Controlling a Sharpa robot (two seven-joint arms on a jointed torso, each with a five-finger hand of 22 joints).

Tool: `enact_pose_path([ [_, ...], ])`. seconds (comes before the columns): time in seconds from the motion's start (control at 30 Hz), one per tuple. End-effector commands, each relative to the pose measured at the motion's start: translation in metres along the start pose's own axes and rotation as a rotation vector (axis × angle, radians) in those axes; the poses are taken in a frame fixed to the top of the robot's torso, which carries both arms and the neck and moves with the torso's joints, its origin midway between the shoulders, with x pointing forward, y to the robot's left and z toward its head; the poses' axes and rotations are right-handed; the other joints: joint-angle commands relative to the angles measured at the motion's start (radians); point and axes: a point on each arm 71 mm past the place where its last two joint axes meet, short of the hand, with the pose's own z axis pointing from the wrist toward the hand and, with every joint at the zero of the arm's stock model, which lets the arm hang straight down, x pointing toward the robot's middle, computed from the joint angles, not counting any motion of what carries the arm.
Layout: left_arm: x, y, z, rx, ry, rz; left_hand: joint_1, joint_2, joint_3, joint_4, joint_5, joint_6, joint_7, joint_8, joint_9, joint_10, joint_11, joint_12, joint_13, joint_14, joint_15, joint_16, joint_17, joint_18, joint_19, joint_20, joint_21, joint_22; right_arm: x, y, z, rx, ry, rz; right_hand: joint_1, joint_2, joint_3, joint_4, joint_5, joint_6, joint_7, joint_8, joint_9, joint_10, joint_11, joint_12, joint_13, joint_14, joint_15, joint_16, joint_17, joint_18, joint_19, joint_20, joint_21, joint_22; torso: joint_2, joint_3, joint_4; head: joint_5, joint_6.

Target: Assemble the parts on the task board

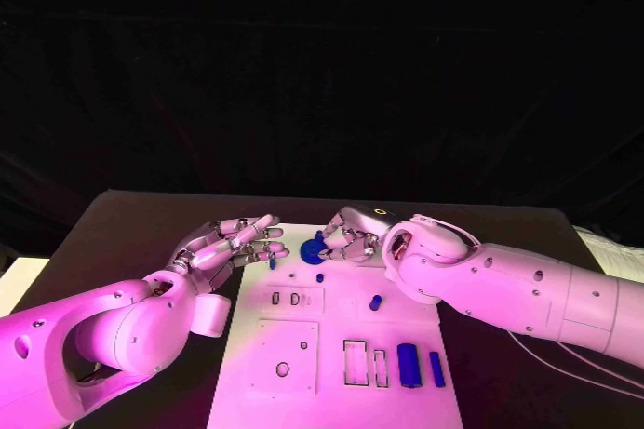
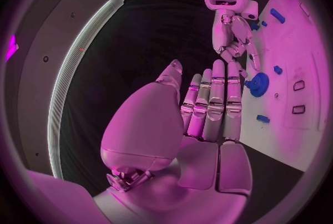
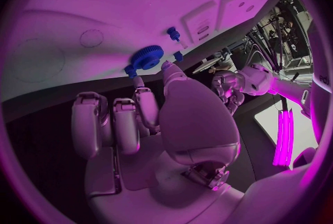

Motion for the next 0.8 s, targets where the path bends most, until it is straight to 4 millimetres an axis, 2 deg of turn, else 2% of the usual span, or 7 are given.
enact_pose_path([
  [0.03, 0.001, -0.001, 0.0, 0.005, 0.019, -0.008, 0.008, 0.0, 0.001, -0.007, -0.006, 0.002, 0.006, -0.004, -0.001, 0.003, 0.002, -0.006, 0.0, 0.0, 0.006, -0.007, 0.001, 0.013, 0.001, 0.004, -0.005, -0.001, -0.012, 0.0, -0.012, -0.145, -0.08, 0.192, 0.018, -0.004, -0.002, -0.011, 0.004, -0.008, 0.001, -0.006, -0.001, -0.012, 0.006, -0.016, 0.009, 0.081, 0.0, -0.004, 0.153, -0.003, 0.002, 0.003, 0.0, -0.009, -0.002, 0.0026, -0.0042, 0.002, 0.001],
  [0.3, -0.003, -0.002, 0.0, 0.009, 0.015, -0.007, 0.008, 0.0, 0.001, -0.008, -0.006, 0.002, 0.006, -0.004, -0.001, 0.003, 0.003, -0.007, 0.0, 0.0, 0.006, -0.007, 0.001, 0.013, 0.001, 0.004, -0.005, -0.001, -0.032, -0.067, -0.066, -0.038, -0.105, 0.367, 0.085, -0.011, 0.0, -0.066, 0.005, 0.001, -0.001, 0.0, 0.002, -0.011, 0.003, -0.014, 0.013, 0.084, -0.002, 0.001, 0.164, -0.004, 0.004, 0.002, 0.002, -0.004, -0.009, 0.0093, -0.0252, 0.012, 0.004],
  [0.37, -0.003, -0.002, 0.0, 0.009, 0.015, -0.007, 0.008, 0.0, 0.001, -0.008, -0.006, 0.002, 0.006, -0.004, -0.001, 0.003, 0.003, -0.007, 0.0, 0.0, 0.006, -0.007, 0.001, 0.013, 0.001, 0.004, -0.005, -0.001, -0.032, -0.079, -0.076, -0.008, -0.101, 0.373, 0.098, -0.013, 0.001, -0.078, 0.001, 0.006, -0.002, 0.001, 0.003, -0.011, 0.002, -0.015, 0.013, 0.084, -0.003, 0.002, 0.165, -0.004, 0.005, 0.002, 0.002, -0.002, -0.01, 0.0129, -0.0332, 0.009, 0.006],
  [0.43, -0.004, -0.002, 0.0, 0.01, 0.015, -0.007, 0.008, 0.0, 0.001, -0.008, -0.006, 0.002, 0.006, -0.004, -0.001, 0.003, 0.003, -0.007, 0.0, 0.0, 0.006, -0.007, 0.001, 0.013, 0.001, 0.004, -0.005, -0.001, -0.031, -0.093, -0.086, 0.023, -0.094, 0.375, 0.112, -0.016, 0.002, -0.091, -0.002, 0.009, -0.003, 0.001, 0.003, -0.011, 0.001, -0.016, 0.013, 0.084, -0.003, 0.002, 0.166, -0.004, 0.004, 0.001, 0.002, -0.003, -0.01, 0.0167, -0.0388, 0.01, 0.018],
  [0.53, -0.005, -0.001, 0.001, 0.01, 0.014, -0.007, 0.009, 0.0, 0.001, -0.008, -0.006, 0.002, 0.006, -0.004, -0.001, 0.003, 0.003, -0.007, 0.0, 0.0, 0.006, -0.008, 0.001, 0.013, 0.001, 0.004, -0.005, -0.001, -0.03, -0.11, -0.099, 0.064, -0.088, 0.376, 0.119, -0.021, 0.0, -0.1, -0.009, 0.01, -0.003, 0.0, 0.002, -0.012, 0.001, -0.017, 0.012, 0.084, -0.004, 0.003, 0.167, -0.004, 0.004, 0.0, 0.002, -0.003, -0.009, 0.0219, -0.0468, 0.01, 0.021],
  [0.63, -0.005, -0.001, 0.002, 0.011, 0.014, -0.007, 0.009, 0.0, 0.001, -0.009, -0.006, 0.002, 0.006, -0.004, -0.001, 0.003, 0.003, -0.007, 0.0, 0.0, 0.006, -0.008, 0.002, 0.013, 0.001, 0.004, -0.005, -0.001, -0.029, -0.124, -0.106, 0.101, -0.086, 0.372, 0.121, -0.023, -0.001, -0.104, -0.011, 0.01, -0.003, 0.0, 0.002, -0.011, 0.001, -0.017, 0.012, 0.084, -0.004, 0.003, 0.168, -0.005, 0.005, 0.0, 0.002, -0.002, -0.011, 0.0254, -0.0515, 0.009, 0.02],
  [0.8, -0.005, 0.0, 0.004, 0.011, 0.014, -0.007, 0.009, 0.0, 0.001, -0.009, -0.006, 0.002, 0.006, -0.004, -0.001, 0.003, 0.003, -0.007, 0.0, 0.0, 0.006, -0.008, 0.002, 0.013, 0.001, 0.004, -0.005, -0.001, -0.027, -0.138, -0.11, 0.14, -0.088, 0.363, 0.121, -0.025, -0.002, -0.105, -0.012, 0.009, -0.003, -0.001, 0.002, -0.011, 0.001, -0.017, 0.012, 0.084, -0.004, 0.003, 0.168, -0.005, 0.005, 0.0, 0.003, -0.001, -0.01, 0.0301, -0.0519, 0.003, 0.015],
])
